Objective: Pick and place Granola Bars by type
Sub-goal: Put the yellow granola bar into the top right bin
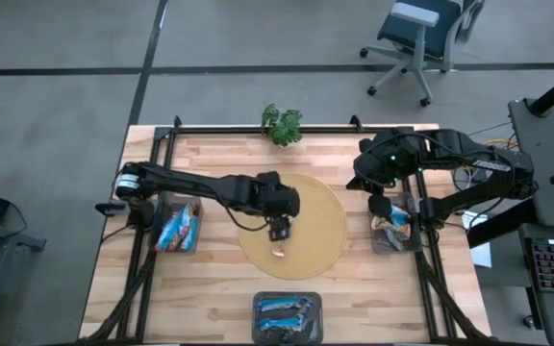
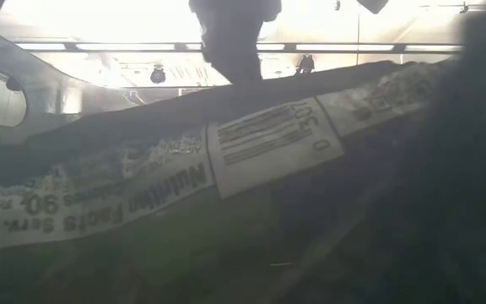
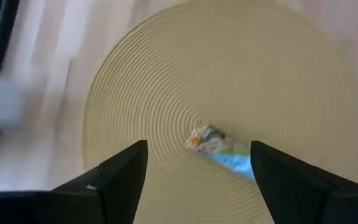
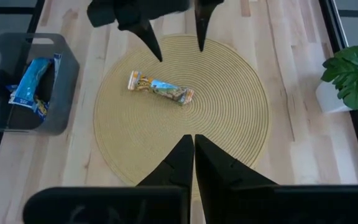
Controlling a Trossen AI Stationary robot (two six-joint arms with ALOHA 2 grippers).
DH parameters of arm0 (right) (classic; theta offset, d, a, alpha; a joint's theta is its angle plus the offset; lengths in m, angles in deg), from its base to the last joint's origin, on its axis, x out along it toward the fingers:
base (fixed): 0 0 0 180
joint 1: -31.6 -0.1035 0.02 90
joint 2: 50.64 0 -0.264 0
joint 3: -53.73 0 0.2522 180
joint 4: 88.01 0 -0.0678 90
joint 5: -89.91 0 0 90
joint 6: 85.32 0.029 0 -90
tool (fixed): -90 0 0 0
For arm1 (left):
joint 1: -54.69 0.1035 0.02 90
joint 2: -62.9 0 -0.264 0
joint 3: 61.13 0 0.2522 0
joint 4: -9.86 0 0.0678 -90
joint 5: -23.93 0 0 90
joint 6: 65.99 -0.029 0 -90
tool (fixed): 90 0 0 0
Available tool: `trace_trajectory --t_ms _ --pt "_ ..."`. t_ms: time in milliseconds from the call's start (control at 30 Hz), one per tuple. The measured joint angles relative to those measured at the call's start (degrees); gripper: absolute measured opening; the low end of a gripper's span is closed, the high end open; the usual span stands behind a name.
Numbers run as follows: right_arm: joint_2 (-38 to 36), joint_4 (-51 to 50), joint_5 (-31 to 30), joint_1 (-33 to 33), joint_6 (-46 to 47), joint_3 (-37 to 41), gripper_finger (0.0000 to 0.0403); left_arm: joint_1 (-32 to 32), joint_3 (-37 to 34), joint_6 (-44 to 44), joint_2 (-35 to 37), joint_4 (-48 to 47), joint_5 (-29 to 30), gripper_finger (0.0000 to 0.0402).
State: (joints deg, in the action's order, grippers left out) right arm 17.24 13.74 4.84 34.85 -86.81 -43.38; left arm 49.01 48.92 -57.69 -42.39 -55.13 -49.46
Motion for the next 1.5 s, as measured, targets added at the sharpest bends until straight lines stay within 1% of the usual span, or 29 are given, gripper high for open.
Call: trace_trajectory --t_ms 233,367,433,600,700,933,1133,1267,1500 --pt "0.0 0.0 -0.02 0.0 0.02 0.11 0.0009 1.95 0.0 29.93 -0.35 0.18 -0.54 0.0265" --pt "0.0 0.0 -0.01 0.0 0.01 0.13 0.0009 3.1 0.0 41.53 -1.06 -0.05 -2.71 0.0265" --pt "0.0 0.0 -0.02 0.0 -0.2 0.13 0.0009 3.53 0.0 45.51 -1.68 -0.01 -3.75 0.0265" --pt "0.0 0.0 -0.15 0.0 -0.61 0.15 0.0009 3.9 0.02 49.05 -3.85 -0.17 -4.78 0.0265" --pt "0.0 0.0 -0.13 0.01 -0.81 0.15 0.0009 3.99 0.04 49.76 -6.04 -0.23 -7.03 0.0265" --pt "0.01 0.0 -0.11 0.02 -1.25 0.24 0.0009 3.81 0.11 50.06 -10.74 -1.81 -9.17 0.0265" --pt "0.02 -0.02 -0.07 0.0 -1.8 0.33 0.0009 3.81 0.11 50.65 -12.31 -1.74 -9.71 0.0265" --pt "0.02 0.0 0.0 0.02 -2.05 0.41 0.0009 3.48 0.11 51.47 -12.55 -1.41 -11.24 0.0265" --pt "0.02 -0.02 0.02 0.02 -3.23 0.55 0.0009 3.0 0.11 52.27 -12.75 -1.48 -10.42 0.0265"
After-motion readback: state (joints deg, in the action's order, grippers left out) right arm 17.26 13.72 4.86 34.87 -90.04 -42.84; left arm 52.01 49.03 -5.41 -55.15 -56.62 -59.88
